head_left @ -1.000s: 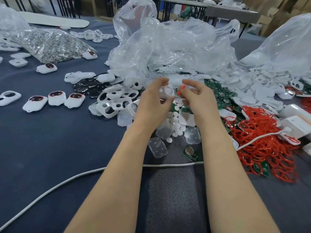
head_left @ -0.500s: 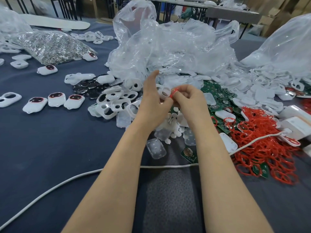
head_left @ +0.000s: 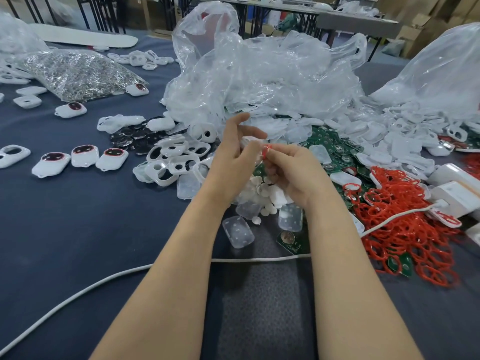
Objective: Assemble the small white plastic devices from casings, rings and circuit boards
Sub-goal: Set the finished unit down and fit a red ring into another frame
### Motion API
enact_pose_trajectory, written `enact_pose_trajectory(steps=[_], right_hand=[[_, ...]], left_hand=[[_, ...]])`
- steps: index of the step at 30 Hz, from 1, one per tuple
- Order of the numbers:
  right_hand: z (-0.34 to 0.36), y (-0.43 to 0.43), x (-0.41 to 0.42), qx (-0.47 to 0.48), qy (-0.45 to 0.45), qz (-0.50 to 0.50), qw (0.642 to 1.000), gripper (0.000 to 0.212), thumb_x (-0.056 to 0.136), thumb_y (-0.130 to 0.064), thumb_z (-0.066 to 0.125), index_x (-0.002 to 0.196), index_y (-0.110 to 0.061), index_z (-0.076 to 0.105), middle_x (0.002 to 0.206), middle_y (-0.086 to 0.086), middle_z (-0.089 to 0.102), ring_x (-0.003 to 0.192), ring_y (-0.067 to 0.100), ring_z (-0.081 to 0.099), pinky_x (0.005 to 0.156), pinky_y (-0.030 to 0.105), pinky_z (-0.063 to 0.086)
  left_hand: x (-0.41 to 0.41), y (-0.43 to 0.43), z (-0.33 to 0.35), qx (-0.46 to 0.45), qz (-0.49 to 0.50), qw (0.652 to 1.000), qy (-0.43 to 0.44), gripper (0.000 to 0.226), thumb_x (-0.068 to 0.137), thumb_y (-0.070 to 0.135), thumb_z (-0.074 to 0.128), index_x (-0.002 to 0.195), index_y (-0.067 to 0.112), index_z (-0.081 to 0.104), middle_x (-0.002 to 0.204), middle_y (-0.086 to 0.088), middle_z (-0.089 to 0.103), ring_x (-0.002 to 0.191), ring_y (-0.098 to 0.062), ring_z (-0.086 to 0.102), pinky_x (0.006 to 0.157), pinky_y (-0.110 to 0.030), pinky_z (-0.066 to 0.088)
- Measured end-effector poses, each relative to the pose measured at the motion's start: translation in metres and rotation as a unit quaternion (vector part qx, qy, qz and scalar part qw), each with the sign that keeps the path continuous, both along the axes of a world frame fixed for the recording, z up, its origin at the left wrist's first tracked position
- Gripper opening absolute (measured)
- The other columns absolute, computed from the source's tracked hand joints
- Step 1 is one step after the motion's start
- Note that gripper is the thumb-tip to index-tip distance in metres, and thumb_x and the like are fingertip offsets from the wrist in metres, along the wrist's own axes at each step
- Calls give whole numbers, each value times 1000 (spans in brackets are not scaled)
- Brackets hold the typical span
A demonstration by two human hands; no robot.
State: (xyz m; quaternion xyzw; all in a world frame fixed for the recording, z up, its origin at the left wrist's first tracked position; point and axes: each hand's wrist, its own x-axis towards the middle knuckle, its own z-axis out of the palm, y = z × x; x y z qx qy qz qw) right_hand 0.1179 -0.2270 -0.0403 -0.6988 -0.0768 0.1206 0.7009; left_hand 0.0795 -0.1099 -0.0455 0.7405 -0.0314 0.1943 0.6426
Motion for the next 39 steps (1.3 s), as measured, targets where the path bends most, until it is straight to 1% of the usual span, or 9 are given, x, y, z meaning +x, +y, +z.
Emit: enact_pose_trajectory(steps=[5, 8, 11, 14, 19, 24, 27, 34, 39], right_hand=[[1, 6, -1, -18, -39, -50, 998, 9, 91, -5, 59, 94, -13, 60, 56, -8, 64, 46, 2, 52, 49, 16, 41], [0, 9, -1, -37, -92, -90, 991, 13, 88, -7, 64, 83, -16, 56, 63, -1, 65, 49, 1, 57, 49, 14, 42], [-2, 11, 0, -67, -136, -125, 980, 14, 86, -11, 66, 77, -19, 59, 67, 2, 67, 61, 12, 63, 61, 27, 49], [-2, 11, 0, -113, -196, -166, 960, 17, 85, -14, 67, 74, -24, 60, 72, -2, 65, 75, 17, 64, 73, 28, 52], [-3, 15, -5, -141, -269, -184, 935, 10, 87, -10, 64, 84, -19, 61, 71, -9, 60, 69, 7, 57, 63, 11, 43], [-3, 18, -8, -140, -298, -203, 922, 7, 86, -7, 62, 85, -14, 61, 77, 4, 65, 72, 17, 59, 69, 26, 49], [-4, 18, -8, -159, -312, -207, 914, 3, 86, -8, 61, 85, -9, 64, 80, 8, 67, 78, 22, 62, 75, 40, 50], [-6, 19, -7, -181, -325, -221, 901, 8, 86, -8, 58, 89, -5, 66, 88, 11, 65, 81, 27, 61, 77, 48, 49], [-2, 22, -12, -136, -294, -204, 924, 4, 88, -11, 62, 87, -11, 66, 87, 8, 66, 76, 21, 64, 75, 40, 53]], left_hand=[[4, 2, -4, 15, 52, 998, 33, 63, 97, 11, 49, 150, 19, 17, 130, 20, 40, 76, 0, 55, 74, -9, 44], [7, 4, -6, -26, 71, 994, 85, 64, 95, 19, 57, 149, 17, 23, 146, 6, 41, 108, -6, 54, 93, -19, 42], [7, 5, -6, -27, 79, 992, 95, 70, 91, 16, 63, 149, 18, 23, 149, 1, 38, 111, -5, 49, 93, -22, 39], [8, 5, -7, 28, 96, 991, 92, 63, 89, 19, 67, 141, 18, 33, 124, 0, 55, 106, -11, 57, 90, -23, 43], [6, 2, -5, -1, 82, 993, 83, 29, 88, 20, 69, 108, 14, 49, 92, -6, 70, 82, -15, 66, 77, -24, 53], [5, 4, -2, -104, 34, 991, 74, 6, 96, 12, 57, 102, 10, 58, 94, -10, 69, 84, -17, 68, 78, -26, 58], [4, 4, -1, -139, 2, 987, 76, 18, 98, 19, 54, 109, 6, 60, 93, -7, 70, 86, -16, 67, 83, -29, 57], [1, 2, 0, -84, -36, 993, 70, 16, 92, 14, 63, 106, 7, 65, 105, -22, 69, 103, -33, 65, 94, -40, 53], [6, 5, -2, -86, 2, 994, 60, 10, 94, 11, 60, 103, 14, 62, 88, 2, 70, 78, 1, 66, 71, -14, 51]])
